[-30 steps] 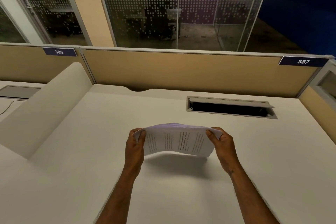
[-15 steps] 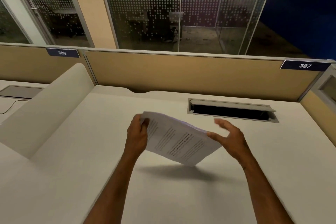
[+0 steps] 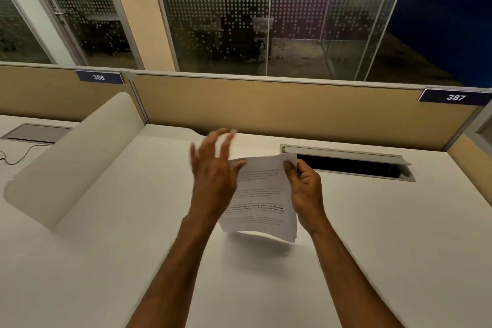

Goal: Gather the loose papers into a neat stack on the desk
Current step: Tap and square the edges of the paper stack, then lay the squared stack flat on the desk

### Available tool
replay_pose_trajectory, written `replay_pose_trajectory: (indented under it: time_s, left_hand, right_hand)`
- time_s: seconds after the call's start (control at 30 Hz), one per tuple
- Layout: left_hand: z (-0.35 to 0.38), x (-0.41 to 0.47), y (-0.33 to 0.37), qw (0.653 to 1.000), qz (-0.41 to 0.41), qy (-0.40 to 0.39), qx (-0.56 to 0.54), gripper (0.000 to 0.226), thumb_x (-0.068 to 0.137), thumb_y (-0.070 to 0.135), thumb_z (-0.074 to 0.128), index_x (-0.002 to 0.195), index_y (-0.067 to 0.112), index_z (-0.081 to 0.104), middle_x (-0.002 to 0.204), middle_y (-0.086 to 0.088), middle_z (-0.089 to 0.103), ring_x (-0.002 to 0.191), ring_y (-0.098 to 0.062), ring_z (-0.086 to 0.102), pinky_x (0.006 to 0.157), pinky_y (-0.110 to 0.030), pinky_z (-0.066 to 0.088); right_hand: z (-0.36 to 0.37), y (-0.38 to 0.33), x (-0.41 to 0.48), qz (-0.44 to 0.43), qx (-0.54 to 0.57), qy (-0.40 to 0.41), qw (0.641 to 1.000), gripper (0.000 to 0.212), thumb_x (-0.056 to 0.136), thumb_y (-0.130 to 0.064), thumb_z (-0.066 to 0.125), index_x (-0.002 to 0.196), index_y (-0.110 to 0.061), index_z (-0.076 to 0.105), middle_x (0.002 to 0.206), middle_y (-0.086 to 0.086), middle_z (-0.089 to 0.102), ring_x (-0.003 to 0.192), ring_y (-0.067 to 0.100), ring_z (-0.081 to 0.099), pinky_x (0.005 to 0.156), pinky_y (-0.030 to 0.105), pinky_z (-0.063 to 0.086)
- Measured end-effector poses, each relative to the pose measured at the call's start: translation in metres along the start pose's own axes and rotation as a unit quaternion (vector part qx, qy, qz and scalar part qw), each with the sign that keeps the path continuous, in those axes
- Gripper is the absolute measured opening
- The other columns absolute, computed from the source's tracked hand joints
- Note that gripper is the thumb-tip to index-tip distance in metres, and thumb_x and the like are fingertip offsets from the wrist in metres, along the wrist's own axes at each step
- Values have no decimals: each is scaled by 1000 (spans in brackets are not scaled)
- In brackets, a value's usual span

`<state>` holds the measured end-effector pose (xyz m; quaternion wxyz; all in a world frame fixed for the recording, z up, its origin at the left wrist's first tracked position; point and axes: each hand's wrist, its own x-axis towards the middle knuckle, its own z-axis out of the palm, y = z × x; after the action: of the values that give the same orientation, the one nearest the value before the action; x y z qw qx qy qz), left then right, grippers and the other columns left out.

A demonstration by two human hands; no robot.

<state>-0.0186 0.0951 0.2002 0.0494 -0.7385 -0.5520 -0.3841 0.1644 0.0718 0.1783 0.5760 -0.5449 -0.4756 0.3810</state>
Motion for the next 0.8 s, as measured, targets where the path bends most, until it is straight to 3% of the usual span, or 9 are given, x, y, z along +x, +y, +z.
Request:
replay_pose_trajectory:
  time_s: [0.07,0.13,0.2,0.27,0.4,0.5,0.67,0.8]
  left_hand:
    - [-2,-14,-16,974,-165,32,-154,85,85,39,70,155,19,26,160,-9,33,148,-25,28,124,-32,3]
    - [-1,-28,-23,905,-287,12,-314,84,89,39,69,157,25,20,157,1,35,139,-18,41,113,-27,38]
    - [1,-37,-28,860,-318,-22,-398,53,99,31,57,148,25,38,139,7,54,114,-11,61,76,-10,55]
    - [6,-45,-33,843,-319,-45,-431,25,104,29,44,123,20,55,111,3,67,93,-16,69,61,-12,55]
    - [19,-63,-34,816,-346,-53,-460,23,107,26,35,108,11,53,95,-1,63,74,1,68,62,-13,55]
    - [35,-78,-36,806,-367,-61,-460,26,108,30,33,108,12,52,96,-1,63,80,-6,66,64,-16,56]
    - [53,-90,-47,811,-377,-96,-438,30,108,33,32,119,13,52,106,-6,64,94,-17,66,66,-20,58]
    - [70,-103,-63,824,-379,-129,-401,33,107,35,32,124,14,52,113,-5,64,103,-18,66,72,-22,59]
  right_hand:
    - [-4,5,-1,13,17,10,1000,18,99,-39,47,99,-37,65,85,-8,74,76,19,72,60,25,57]
    - [-6,7,-1,17,26,11,999,18,99,-37,47,99,-37,65,84,-10,74,76,17,72,61,26,58]
    - [-5,7,0,16,30,2,999,18,99,-37,47,100,-36,65,83,-11,74,76,14,72,61,26,59]
    - [-4,9,1,18,34,-8,999,19,98,-38,48,103,-34,65,85,-11,75,78,16,72,61,26,60]
    - [-3,22,-3,25,31,-33,999,28,89,-47,50,106,-32,67,89,-7,74,80,16,72,62,25,58]
    - [-5,37,-9,41,18,-39,998,25,88,-46,51,105,-35,66,90,-9,75,82,16,73,62,26,59]
    - [-12,61,-17,94,9,-56,994,18,99,-27,50,107,-34,64,98,-13,74,85,3,72,62,17,57]
    - [-17,91,-21,144,-17,-73,987,18,98,-29,53,107,-37,65,109,-8,74,100,12,69,77,23,59]
